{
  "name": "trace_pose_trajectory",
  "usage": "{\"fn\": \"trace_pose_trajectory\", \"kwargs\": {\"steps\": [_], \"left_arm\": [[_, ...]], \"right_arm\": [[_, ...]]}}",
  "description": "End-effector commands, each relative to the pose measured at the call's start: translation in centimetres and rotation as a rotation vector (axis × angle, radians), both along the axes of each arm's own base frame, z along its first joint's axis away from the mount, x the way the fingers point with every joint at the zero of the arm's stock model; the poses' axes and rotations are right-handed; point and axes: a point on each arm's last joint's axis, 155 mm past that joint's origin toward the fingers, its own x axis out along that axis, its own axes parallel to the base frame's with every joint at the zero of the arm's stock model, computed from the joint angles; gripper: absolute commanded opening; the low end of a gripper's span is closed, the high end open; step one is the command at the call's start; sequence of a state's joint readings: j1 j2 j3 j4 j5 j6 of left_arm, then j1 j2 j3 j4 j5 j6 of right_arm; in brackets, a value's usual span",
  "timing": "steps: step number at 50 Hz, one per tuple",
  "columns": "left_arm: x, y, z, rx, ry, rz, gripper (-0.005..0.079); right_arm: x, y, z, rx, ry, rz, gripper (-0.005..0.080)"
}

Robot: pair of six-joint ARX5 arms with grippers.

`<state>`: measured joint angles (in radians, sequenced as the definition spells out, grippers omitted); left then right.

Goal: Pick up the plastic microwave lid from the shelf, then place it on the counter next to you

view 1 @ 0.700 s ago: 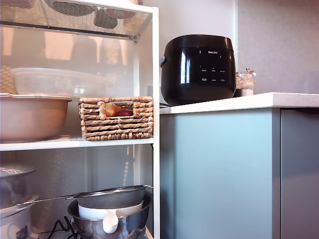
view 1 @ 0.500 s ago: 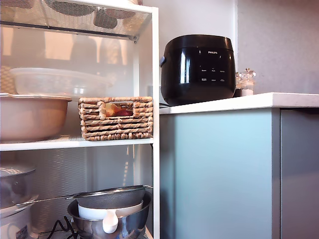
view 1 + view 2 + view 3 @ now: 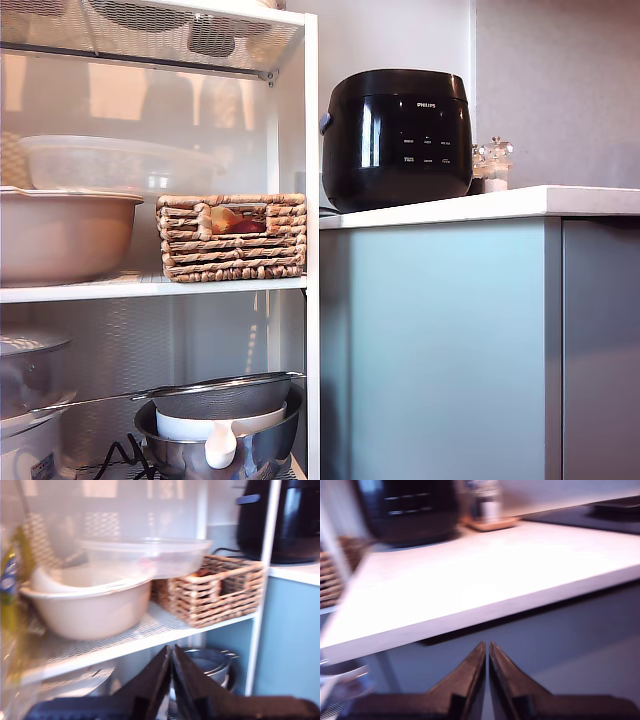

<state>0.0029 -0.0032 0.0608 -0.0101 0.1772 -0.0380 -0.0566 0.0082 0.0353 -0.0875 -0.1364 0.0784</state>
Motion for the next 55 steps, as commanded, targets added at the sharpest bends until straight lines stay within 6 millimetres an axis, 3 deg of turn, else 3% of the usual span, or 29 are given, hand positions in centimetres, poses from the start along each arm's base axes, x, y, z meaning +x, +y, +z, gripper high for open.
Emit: {"fn": "trace_pose_trajectory", "kwargs": {"steps": [1,10,24,35,49,52,55], "left_arm": [[-0.8,-0.5,2.7,0.038,-0.060,-0.025,-0.0021],[-1.9,-2.0,5.0,0.165,-0.069,-0.103,-0.0021],[-2.5,-4.8,8.8,0.451,-0.106,-0.254,-0.0021],[-0.6,-4.8,10.1,0.639,-0.030,-0.290,-0.0021],[3.0,-5.1,9.7,0.828,0.142,-0.409,-0.0020],[4.2,-5.3,9.8,0.831,0.174,-0.433,0.0036],[5.2,-5.7,10.0,0.826,0.190,-0.457,0.0213]], "right_arm": [[-0.1,0.9,0.9,0.004,-0.031,0.045,-0.0012],[-0.5,2.8,1.2,0.006,-0.043,0.150,-0.0012],[-0.8,4.1,1.2,0.008,-0.043,0.226,-0.0012],[-0.9,4.2,1.2,0.009,-0.043,0.232,-0.0012],[-0.9,4.2,1.2,0.007,-0.043,0.232,-0.0012],[-0.9,4.2,1.2,0.007,-0.043,0.231,-0.0012],[-0.9,4.2,1.2,0.007,-0.043,0.231,-0.0012]]}}
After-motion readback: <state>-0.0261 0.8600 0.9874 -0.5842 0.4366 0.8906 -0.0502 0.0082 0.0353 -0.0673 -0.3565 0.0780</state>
